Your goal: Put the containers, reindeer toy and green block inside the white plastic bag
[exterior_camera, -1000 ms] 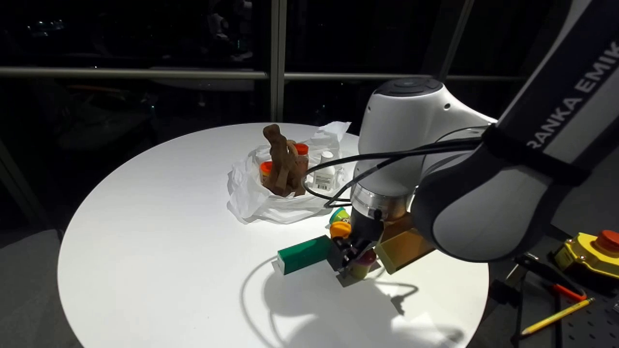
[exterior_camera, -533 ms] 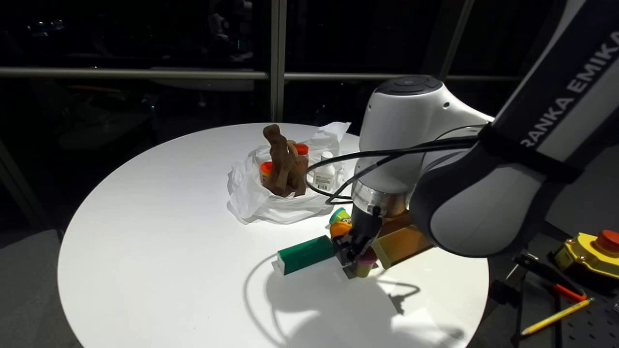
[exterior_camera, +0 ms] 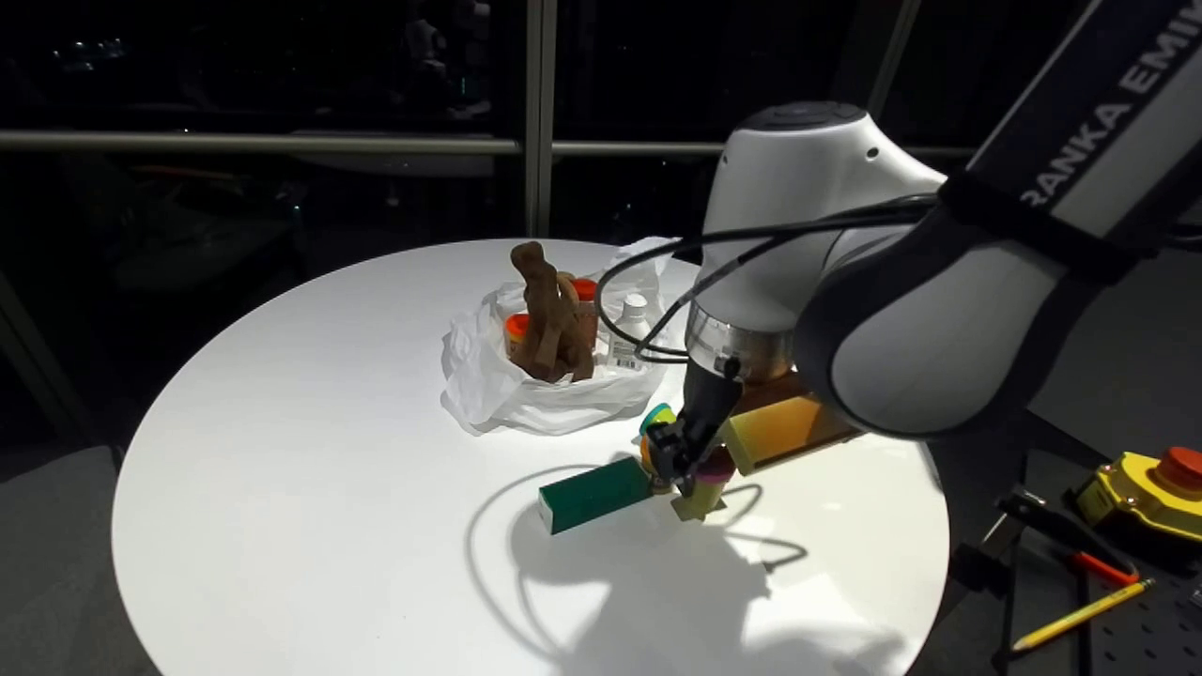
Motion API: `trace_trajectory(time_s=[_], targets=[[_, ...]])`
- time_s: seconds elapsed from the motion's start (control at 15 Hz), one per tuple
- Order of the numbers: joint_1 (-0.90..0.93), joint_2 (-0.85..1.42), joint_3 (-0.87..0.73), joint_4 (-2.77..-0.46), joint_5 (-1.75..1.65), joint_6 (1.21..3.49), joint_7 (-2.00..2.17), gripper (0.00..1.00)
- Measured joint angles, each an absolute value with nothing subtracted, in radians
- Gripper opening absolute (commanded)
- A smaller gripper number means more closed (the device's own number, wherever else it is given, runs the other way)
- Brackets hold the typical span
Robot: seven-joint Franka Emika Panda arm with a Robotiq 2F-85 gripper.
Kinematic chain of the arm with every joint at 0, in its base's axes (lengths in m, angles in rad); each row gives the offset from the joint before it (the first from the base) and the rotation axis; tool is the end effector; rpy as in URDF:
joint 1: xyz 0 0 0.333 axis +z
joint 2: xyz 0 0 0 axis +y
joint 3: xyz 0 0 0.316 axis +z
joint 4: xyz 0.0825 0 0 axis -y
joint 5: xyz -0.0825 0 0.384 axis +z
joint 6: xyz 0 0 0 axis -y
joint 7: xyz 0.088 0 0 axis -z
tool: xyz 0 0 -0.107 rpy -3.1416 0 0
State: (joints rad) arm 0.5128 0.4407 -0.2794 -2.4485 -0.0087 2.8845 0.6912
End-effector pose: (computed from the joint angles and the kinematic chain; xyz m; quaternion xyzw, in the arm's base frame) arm 0.4658 0.0994 0.1335 0.9759 -0.2097 0.0318 0.0511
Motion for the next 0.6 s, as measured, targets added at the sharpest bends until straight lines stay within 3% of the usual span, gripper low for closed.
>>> trace_trajectory(time_s=[0.33, 0.6], targets=[[0.474, 0.343, -0.283, -2.356, -0.041, 2.843, 0.726, 0.22], [0.460, 0.390, -0.303, -2.197, -0.142, 2.817, 0.836, 0.22]])
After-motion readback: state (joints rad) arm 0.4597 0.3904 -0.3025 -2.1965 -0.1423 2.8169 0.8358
